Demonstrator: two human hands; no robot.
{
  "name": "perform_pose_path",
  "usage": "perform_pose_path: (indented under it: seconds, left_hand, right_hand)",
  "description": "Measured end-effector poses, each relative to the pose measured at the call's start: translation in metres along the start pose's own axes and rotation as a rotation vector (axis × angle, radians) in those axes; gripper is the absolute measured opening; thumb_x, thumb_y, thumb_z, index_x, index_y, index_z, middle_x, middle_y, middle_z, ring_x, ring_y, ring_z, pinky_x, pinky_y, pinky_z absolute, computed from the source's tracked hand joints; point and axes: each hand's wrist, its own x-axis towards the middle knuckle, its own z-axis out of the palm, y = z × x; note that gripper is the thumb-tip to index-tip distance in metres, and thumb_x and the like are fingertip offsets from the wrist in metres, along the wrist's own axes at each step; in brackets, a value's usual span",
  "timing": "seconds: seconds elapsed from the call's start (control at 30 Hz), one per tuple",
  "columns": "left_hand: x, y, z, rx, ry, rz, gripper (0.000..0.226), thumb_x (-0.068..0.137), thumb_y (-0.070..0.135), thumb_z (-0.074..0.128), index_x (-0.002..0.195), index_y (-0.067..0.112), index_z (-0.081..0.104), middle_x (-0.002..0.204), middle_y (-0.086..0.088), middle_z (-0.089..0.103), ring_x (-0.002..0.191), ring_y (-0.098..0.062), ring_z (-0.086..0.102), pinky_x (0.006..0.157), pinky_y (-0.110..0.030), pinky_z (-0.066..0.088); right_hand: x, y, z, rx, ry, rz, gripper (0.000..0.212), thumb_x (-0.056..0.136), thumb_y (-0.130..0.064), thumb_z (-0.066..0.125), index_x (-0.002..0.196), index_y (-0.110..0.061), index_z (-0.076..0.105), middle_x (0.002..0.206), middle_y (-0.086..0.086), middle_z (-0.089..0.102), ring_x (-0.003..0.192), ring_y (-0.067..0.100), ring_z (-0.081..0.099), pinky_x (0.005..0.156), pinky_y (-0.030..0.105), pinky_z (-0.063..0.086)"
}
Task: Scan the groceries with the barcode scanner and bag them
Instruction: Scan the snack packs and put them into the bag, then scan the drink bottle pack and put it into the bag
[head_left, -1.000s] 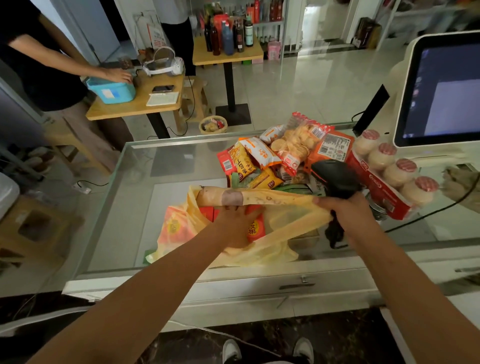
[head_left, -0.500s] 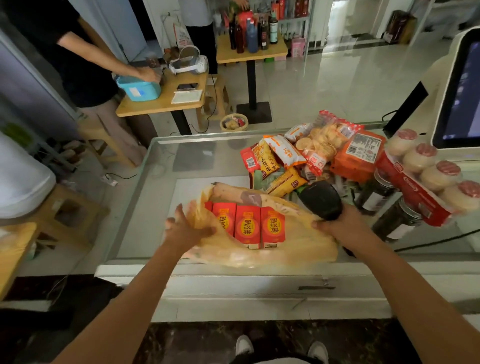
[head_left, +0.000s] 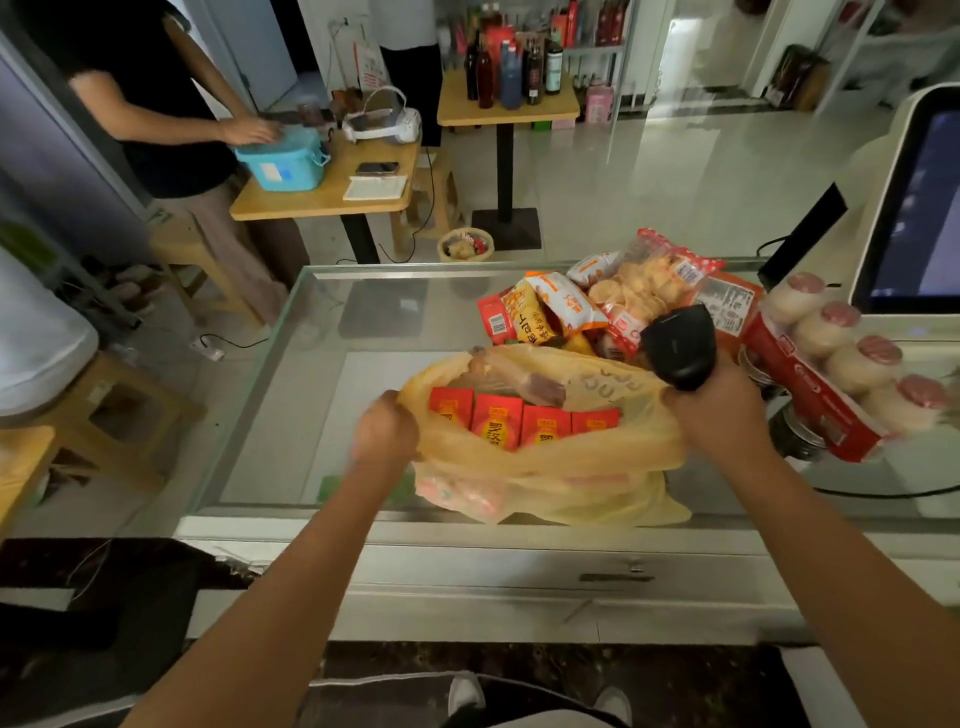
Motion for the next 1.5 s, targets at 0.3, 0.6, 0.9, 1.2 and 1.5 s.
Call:
perform_pose_path:
  seconds: [0.3, 0.6, 0.9, 1.2, 1.5]
  left_hand:
    - [-0.008, 0.016, -0.039, -0.074, 0.197, 0.643, 0.046, 0.078, 0.002, 0.066, 0.12, 0.021, 0.061, 0.124, 0.003, 0.054, 0.115, -0.014, 0.05, 0.1, -0.027, 0.038]
    - [0.011, 0.063, 0.059, 0.922, -0.45, 0.662, 0.129, 0.058, 0.086, 0.066, 0.155, 0.037, -0.003, 0.16, -0.008, 0.022, 0.147, -0.033, 0.022, 0.111, -0.072, 0.017]
    - [-0.035, 0.074, 0.098, 0.736, -0.323, 0.945, 0.112, 0.067, 0.095, 0.041, 0.153, 0.043, -0.007, 0.163, -0.007, 0.003, 0.151, -0.031, -0.003, 0.119, -0.062, -0.004]
    - [-0.047, 0.092, 0.152, 0.83, -0.241, 0.974, 0.073, 0.09, 0.077, 0.024, 0.153, 0.047, 0.003, 0.167, 0.0, -0.002, 0.151, -0.036, -0.009, 0.117, -0.064, -0.002]
    - [-0.072, 0.148, 0.101, 0.356, -0.039, 1.124, 0.063, 0.091, 0.065, 0.029, 0.139, 0.03, 0.049, 0.147, -0.002, 0.045, 0.139, -0.028, 0.037, 0.113, -0.049, 0.02]
  right_hand:
    - [-0.008, 0.015, 0.0, 0.016, -0.028, 0.029, 0.04, 0.078, -0.011, 0.071, 0.116, -0.014, 0.059, 0.104, 0.012, 0.068, 0.104, 0.036, 0.06, 0.084, 0.04, 0.047]
    - [-0.032, 0.028, -0.006, 0.022, -0.161, 0.062, 0.038, 0.082, -0.024, 0.074, 0.116, -0.017, 0.059, 0.095, 0.006, 0.065, 0.102, 0.034, 0.062, 0.078, 0.034, 0.044]
    - [-0.059, 0.059, 0.0, 0.057, -0.099, 0.102, 0.053, 0.08, -0.024, 0.077, 0.128, -0.018, 0.056, 0.106, 0.012, 0.07, 0.104, 0.034, 0.063, 0.087, 0.042, 0.051]
    - [-0.061, 0.058, -0.013, 0.121, -0.131, 0.087, 0.047, 0.081, -0.027, 0.076, 0.123, -0.021, 0.057, 0.088, 0.0, 0.064, 0.093, 0.026, 0.064, 0.081, 0.038, 0.052]
    - [-0.061, 0.036, -0.06, 0.258, -0.127, -0.012, 0.033, 0.076, -0.023, 0.08, 0.101, -0.031, 0.059, 0.081, -0.013, 0.064, 0.08, 0.006, 0.063, 0.071, 0.021, 0.049]
